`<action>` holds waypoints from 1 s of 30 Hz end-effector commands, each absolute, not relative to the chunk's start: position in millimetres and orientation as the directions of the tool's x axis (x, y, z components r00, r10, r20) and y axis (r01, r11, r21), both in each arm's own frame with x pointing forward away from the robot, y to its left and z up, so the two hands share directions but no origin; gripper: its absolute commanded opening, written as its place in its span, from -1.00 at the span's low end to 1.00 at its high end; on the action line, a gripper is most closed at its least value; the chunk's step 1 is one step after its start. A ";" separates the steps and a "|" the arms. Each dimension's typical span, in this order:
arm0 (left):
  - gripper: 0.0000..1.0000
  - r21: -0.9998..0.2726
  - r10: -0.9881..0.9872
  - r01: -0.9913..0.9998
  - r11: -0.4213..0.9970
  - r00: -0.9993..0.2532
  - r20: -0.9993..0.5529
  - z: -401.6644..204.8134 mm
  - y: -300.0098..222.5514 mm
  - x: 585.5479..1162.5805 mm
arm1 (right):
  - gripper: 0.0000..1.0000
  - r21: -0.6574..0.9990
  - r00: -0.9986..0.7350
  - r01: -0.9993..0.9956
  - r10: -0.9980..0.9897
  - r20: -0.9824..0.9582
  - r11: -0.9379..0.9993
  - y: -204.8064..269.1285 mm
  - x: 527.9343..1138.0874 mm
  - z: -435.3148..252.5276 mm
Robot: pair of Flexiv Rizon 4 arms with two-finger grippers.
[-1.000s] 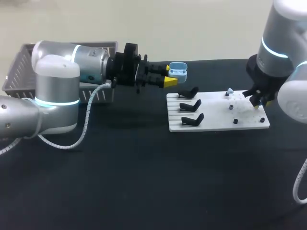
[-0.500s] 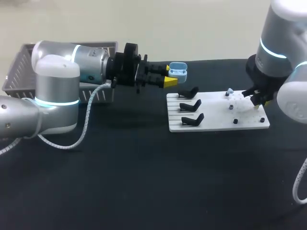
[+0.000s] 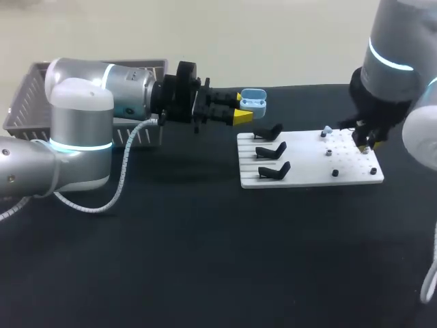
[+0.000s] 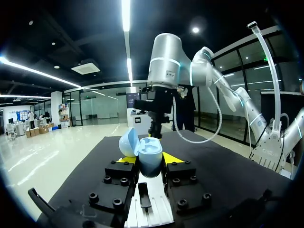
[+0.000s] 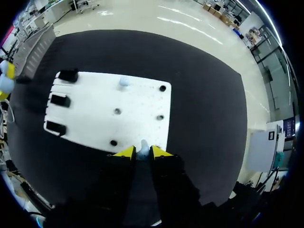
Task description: Pick up each earbud case from the left stands, insert the matching earbuds, close the lid, and place the case in the box.
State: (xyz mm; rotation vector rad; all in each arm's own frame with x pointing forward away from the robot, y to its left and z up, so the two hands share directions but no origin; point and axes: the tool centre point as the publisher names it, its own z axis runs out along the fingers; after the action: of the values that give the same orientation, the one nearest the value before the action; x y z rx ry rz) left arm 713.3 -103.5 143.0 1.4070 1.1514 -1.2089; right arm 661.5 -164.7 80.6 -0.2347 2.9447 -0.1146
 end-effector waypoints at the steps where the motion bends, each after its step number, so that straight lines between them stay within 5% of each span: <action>1: -1.00 0.070 0.079 0.988 -0.135 0.082 -0.994 142.0 -103.3 713.0 | -1.00 -0.083 -0.970 -0.147 -0.160 -0.181 0.986 -144.1 642.2 105.6; 21: -1.00 0.070 0.079 0.988 -0.135 0.082 -0.994 142.0 -103.3 713.0 | -1.00 -0.097 -0.960 -0.172 -0.189 -0.207 0.980 -116.7 631.1 114.4; 30: -1.00 0.070 0.079 0.988 -0.135 0.082 -0.994 142.0 -103.3 713.0 | -1.00 -0.040 -0.974 0.077 0.066 -0.215 0.996 -59.7 647.3 142.0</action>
State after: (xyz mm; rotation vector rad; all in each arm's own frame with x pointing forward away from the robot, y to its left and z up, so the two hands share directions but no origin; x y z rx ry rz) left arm 713.4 -103.5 143.0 1.4071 1.1515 -1.2088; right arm 637.3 -76.1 130.9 0.0286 2.9081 -0.0456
